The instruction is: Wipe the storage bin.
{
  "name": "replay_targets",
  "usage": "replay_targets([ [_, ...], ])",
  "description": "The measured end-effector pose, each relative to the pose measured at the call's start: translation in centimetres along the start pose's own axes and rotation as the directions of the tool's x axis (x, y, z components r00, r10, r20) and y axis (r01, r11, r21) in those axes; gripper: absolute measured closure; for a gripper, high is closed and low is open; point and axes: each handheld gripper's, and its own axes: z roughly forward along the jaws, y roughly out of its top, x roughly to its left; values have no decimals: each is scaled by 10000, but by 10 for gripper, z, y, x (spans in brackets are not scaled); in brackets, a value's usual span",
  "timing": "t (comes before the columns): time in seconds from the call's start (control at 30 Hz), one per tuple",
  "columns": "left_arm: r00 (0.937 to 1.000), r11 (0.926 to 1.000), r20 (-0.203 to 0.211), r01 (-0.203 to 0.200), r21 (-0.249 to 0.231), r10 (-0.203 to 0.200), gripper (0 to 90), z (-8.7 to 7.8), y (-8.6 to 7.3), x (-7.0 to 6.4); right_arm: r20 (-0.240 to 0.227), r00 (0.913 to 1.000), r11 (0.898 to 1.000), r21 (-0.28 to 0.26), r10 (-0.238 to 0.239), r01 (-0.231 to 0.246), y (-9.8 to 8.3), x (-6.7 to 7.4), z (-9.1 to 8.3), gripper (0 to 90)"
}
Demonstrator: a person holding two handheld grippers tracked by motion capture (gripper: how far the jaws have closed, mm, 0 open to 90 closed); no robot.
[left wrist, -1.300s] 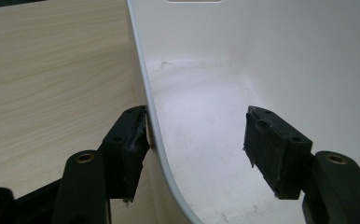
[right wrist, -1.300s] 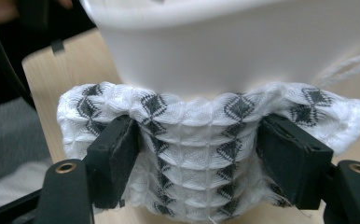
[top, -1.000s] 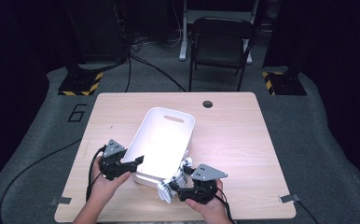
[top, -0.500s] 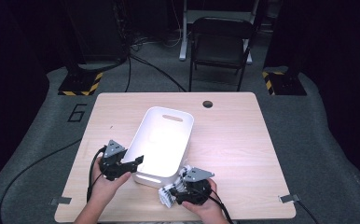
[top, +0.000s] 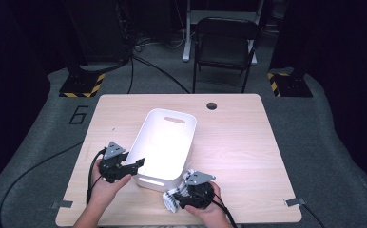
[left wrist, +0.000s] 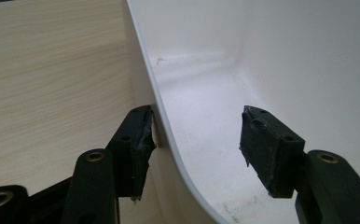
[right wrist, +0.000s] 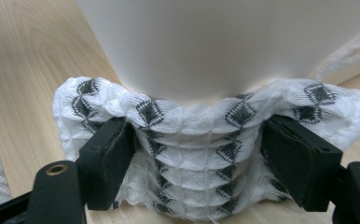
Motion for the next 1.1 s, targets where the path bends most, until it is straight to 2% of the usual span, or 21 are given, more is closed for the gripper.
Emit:
replay_targets([
  [0.07,9999,10000,118,-38,17,38,450,-1,1,0,41,9998,9997,-136,211,-211,0,-1,-1,252],
  [0.1,9998,9999,193,-107,69,105,450,-2,1,-1,65,9999,9996,-245,158,-156,0,-3,-2,252],
  [0.17,9994,9998,289,-181,101,178,450,-2,2,-2,25,9994,9993,-153,339,-339,1,-6,-6,253],
  [0.27,9986,9997,484,-223,69,220,450,-3,3,-4,10,9991,9987,-297,413,-413,2,-11,-11,253],
  [0.4,9962,9993,818,-324,176,309,449,-5,5,-5,32,9984,9951,-813,565,-561,6,-14,-21,255],
  [0.53,9937,9971,894,-710,284,682,453,-5,7,-7,-75,9972,9813,-1774,740,-741,15,-15,-40,260],
  [0.6,9931,9967,932,-740,320,708,453,-5,7,-9,-45,9984,9731,-2233,569,-564,20,-15,-49,261],
  [0.67,9940,9971,860,-708,295,680,452,-4,7,-12,63,9988,9685,-2448,491,-461,23,-14,-54,262],
  [0.7,9937,9964,857,-756,380,722,453,-5,7,-13,114,9991,9688,-2450,416,-375,23,-14,-55,262],
  [0.8,9952,9974,778,-629,350,600,454,-4,7,-16,-68,9982,9650,-2555,588,-586,19,-17,-51,260],
  [0.87,9955,9975,743,-609,349,581,455,-4,7,-18,-48,9977,9669,-2463,670,-661,17,-18,-48,258],
  [0.97,9970,9984,603,-498,270,481,455,-3,7,-21,149,9978,9739,-2190,652,-604,13,-18,-42,255],
  [1.1,9973,9984,570,-480,285,463,456,-3,6,-21,299,9977,9867,-1529,605,-552,7,-19,-31,253],
])
